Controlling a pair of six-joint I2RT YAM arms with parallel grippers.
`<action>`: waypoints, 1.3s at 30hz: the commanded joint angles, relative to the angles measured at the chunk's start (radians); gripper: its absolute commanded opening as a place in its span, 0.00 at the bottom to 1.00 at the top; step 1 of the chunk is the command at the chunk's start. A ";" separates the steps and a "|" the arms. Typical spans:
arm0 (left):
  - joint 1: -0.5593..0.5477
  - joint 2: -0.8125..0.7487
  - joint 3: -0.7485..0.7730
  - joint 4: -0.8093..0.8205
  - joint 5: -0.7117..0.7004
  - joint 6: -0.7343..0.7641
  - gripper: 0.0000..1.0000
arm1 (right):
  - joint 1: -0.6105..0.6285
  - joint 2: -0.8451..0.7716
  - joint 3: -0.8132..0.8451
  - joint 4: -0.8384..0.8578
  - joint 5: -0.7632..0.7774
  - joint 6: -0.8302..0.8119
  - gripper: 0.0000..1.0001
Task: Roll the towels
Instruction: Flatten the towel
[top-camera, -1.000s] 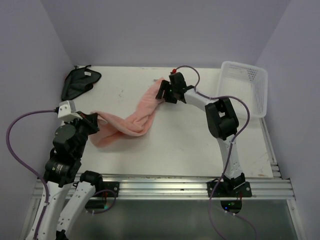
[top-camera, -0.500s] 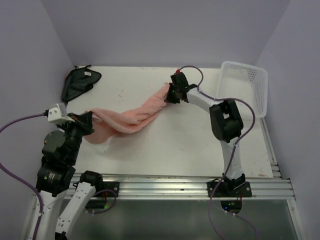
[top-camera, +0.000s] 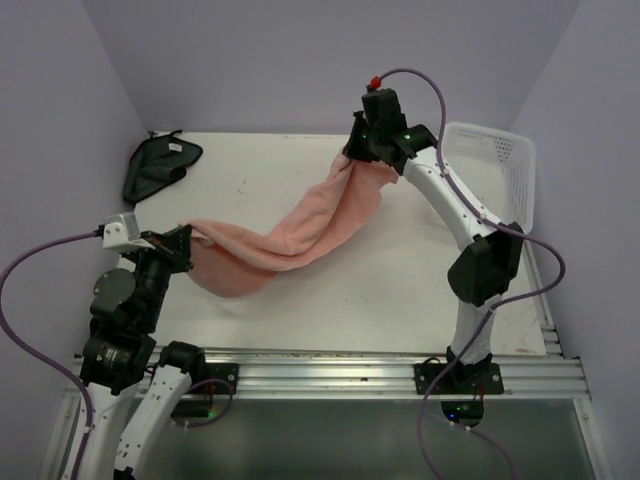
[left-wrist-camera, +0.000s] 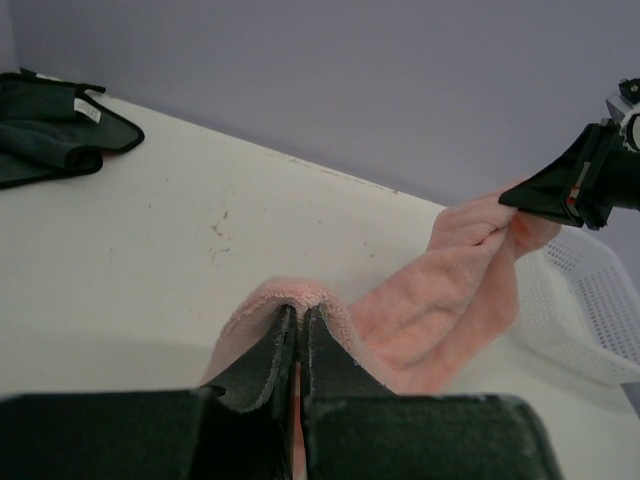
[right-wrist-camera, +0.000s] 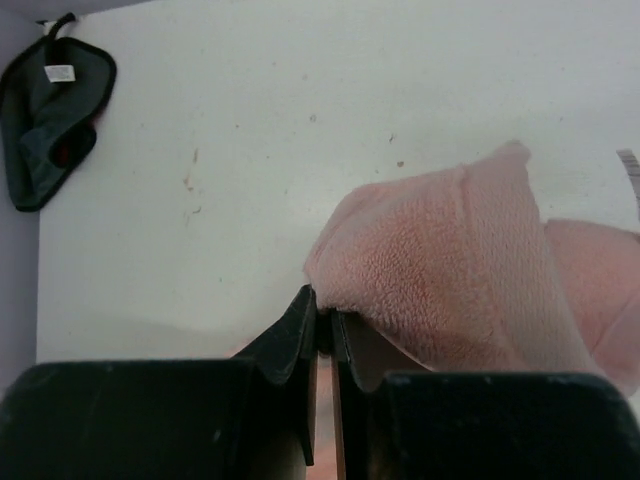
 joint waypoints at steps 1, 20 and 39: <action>0.004 0.013 -0.056 0.071 -0.004 -0.005 0.00 | -0.020 0.202 0.118 -0.170 -0.047 -0.040 0.09; 0.004 0.082 -0.142 0.062 -0.047 -0.003 0.00 | -0.147 0.110 -0.100 -0.014 -0.088 -0.101 0.49; 0.004 0.135 -0.115 0.066 -0.079 0.003 0.00 | -0.190 0.259 -0.139 0.066 0.107 -0.146 0.48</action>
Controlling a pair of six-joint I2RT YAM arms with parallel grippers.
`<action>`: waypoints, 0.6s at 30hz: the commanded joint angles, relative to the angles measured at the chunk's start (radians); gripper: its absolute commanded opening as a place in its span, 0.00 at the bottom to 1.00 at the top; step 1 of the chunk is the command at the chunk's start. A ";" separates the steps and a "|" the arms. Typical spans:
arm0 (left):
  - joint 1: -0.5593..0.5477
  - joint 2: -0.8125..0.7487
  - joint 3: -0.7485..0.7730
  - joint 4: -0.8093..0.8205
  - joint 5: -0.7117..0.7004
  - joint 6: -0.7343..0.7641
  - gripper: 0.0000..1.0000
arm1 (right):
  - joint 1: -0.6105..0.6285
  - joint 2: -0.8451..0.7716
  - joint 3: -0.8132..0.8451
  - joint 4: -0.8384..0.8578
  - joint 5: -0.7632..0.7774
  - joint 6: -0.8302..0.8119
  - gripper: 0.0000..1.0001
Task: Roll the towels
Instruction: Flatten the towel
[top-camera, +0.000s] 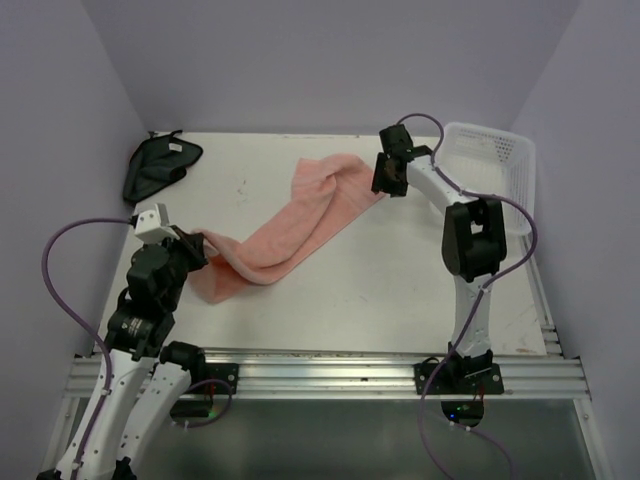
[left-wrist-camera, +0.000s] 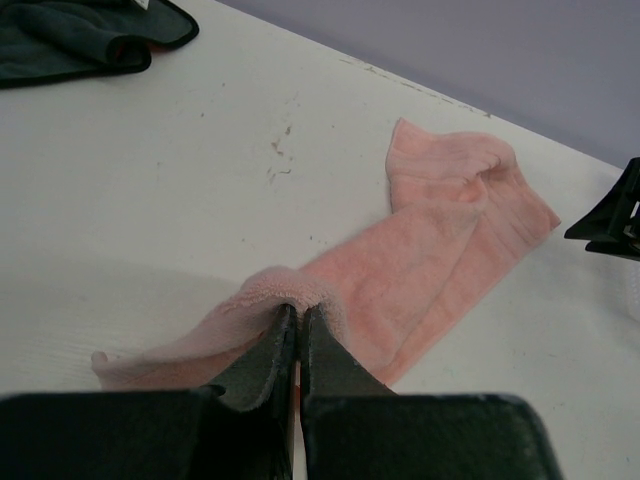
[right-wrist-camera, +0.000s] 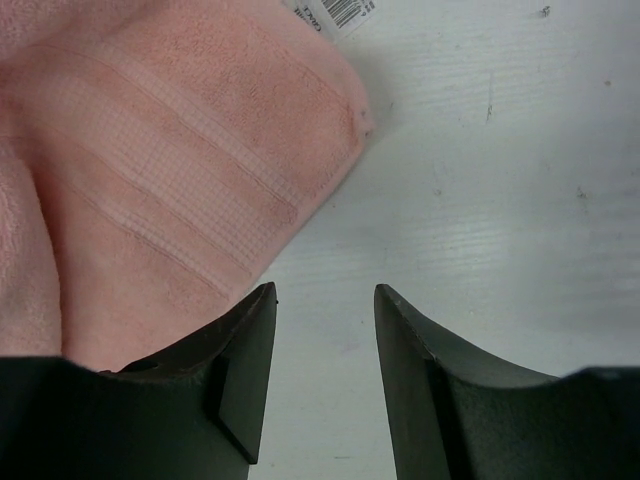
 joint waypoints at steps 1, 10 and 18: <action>0.004 0.017 0.028 0.058 -0.013 0.005 0.00 | -0.017 0.033 0.045 0.059 0.022 -0.017 0.48; 0.005 0.051 0.030 0.069 -0.015 0.011 0.00 | -0.032 0.136 0.104 0.071 0.034 -0.023 0.49; 0.005 0.089 0.036 0.090 0.016 0.046 0.00 | -0.045 0.215 0.179 0.102 0.018 -0.018 0.49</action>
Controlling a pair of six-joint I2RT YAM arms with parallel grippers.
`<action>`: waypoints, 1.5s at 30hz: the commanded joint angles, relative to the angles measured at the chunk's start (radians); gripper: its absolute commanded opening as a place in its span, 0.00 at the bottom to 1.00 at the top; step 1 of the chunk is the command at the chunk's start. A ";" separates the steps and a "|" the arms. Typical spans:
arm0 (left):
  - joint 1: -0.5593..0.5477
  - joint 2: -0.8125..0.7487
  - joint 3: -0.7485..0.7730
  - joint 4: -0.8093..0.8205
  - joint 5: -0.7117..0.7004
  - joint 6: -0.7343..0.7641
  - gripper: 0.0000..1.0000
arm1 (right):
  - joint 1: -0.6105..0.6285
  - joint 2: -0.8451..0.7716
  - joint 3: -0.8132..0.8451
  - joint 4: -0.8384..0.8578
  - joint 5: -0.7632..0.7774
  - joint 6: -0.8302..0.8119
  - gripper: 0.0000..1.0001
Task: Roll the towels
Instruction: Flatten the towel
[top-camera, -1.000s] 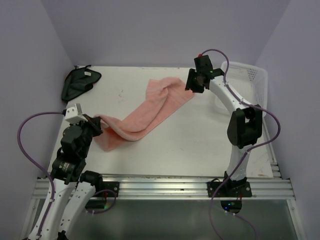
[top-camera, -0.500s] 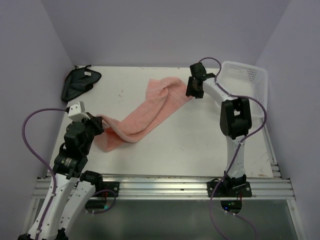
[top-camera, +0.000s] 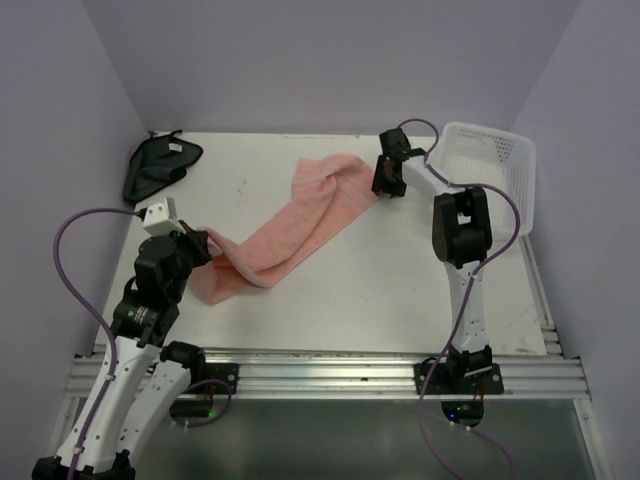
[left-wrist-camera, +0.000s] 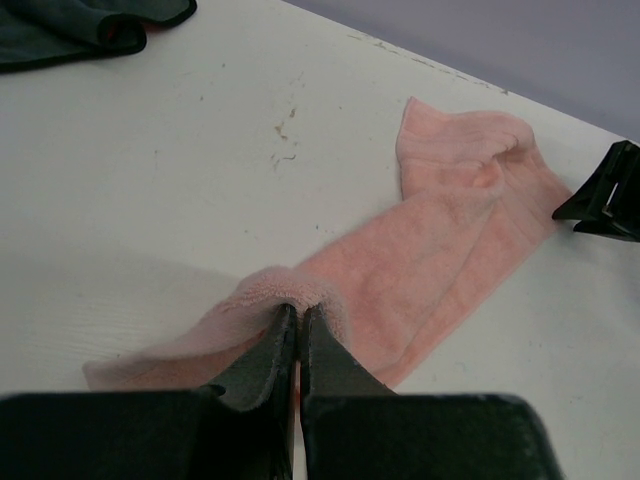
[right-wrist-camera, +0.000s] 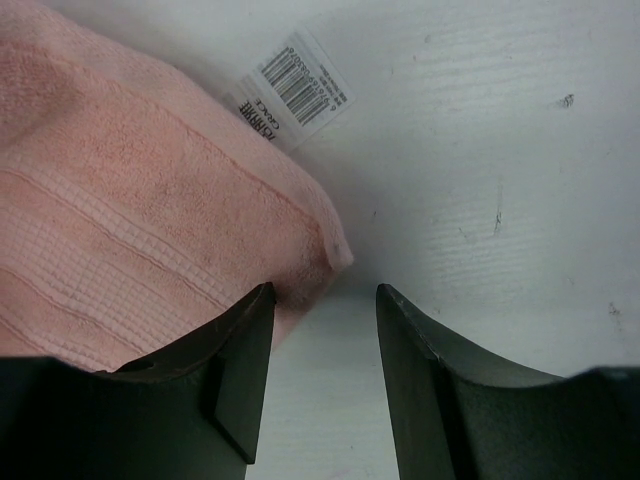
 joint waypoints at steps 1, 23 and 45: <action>0.005 0.014 0.040 0.061 0.006 0.038 0.00 | -0.007 0.028 0.077 0.042 0.011 -0.009 0.49; 0.005 0.147 0.233 -0.207 0.089 0.124 0.00 | -0.012 -0.458 -0.055 -0.076 -0.072 -0.041 0.00; -0.001 -0.196 0.333 -0.219 -0.121 -0.698 0.00 | -0.015 -1.231 -0.227 -0.423 0.141 0.040 0.00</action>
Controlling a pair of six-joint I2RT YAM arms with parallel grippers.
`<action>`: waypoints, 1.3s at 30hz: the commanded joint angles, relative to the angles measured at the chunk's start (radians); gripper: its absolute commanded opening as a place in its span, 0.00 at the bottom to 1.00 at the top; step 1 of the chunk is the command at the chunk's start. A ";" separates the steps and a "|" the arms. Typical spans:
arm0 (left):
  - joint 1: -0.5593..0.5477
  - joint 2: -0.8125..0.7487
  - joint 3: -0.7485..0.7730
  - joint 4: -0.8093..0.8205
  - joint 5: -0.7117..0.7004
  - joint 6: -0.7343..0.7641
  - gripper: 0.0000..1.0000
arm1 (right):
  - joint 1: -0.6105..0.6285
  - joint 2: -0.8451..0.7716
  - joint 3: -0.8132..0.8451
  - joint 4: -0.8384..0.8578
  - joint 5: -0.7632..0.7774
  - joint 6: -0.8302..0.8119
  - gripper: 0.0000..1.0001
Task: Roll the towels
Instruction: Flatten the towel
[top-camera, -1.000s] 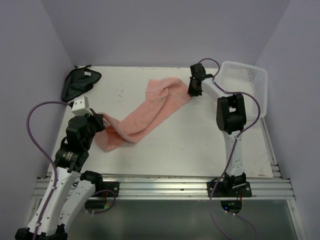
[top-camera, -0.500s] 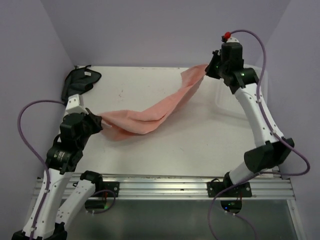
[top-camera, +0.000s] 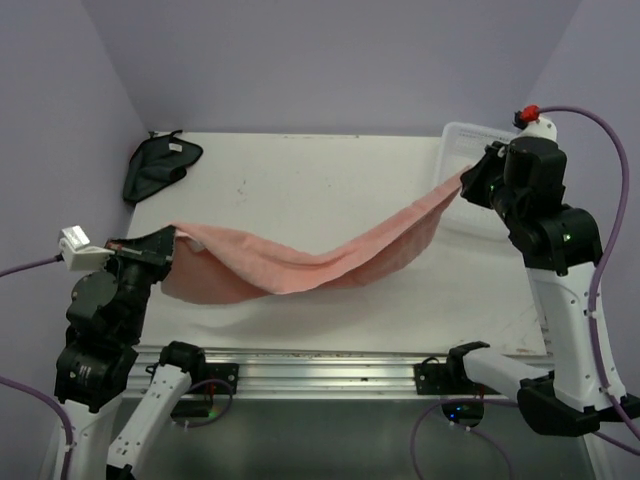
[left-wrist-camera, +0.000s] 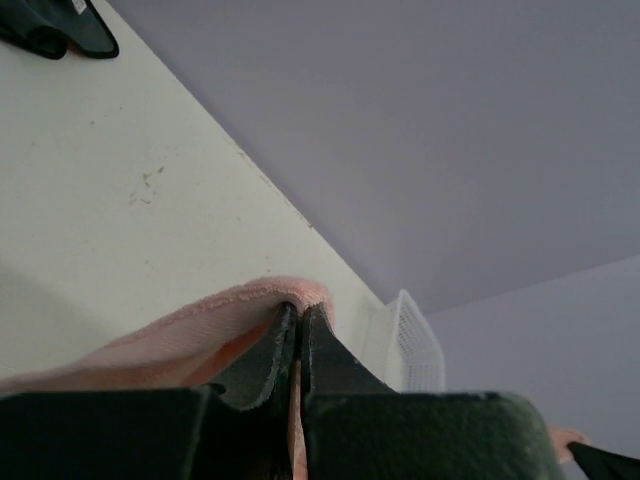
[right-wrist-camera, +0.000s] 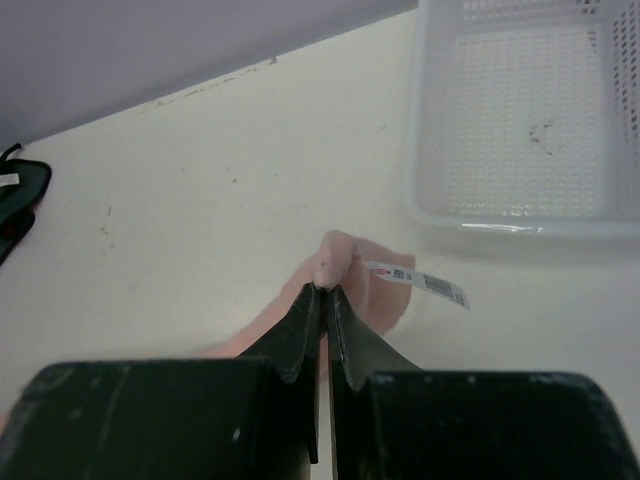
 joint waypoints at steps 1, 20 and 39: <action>-0.002 -0.067 -0.018 0.084 -0.041 -0.174 0.00 | -0.002 -0.041 0.004 -0.079 0.082 0.033 0.00; -0.013 0.113 -0.381 0.228 -0.087 -0.001 0.00 | -0.010 -0.005 -0.387 0.117 0.079 0.083 0.00; 0.164 0.717 -0.470 0.738 0.248 0.140 0.45 | -0.079 0.228 -0.441 0.313 -0.025 0.093 0.00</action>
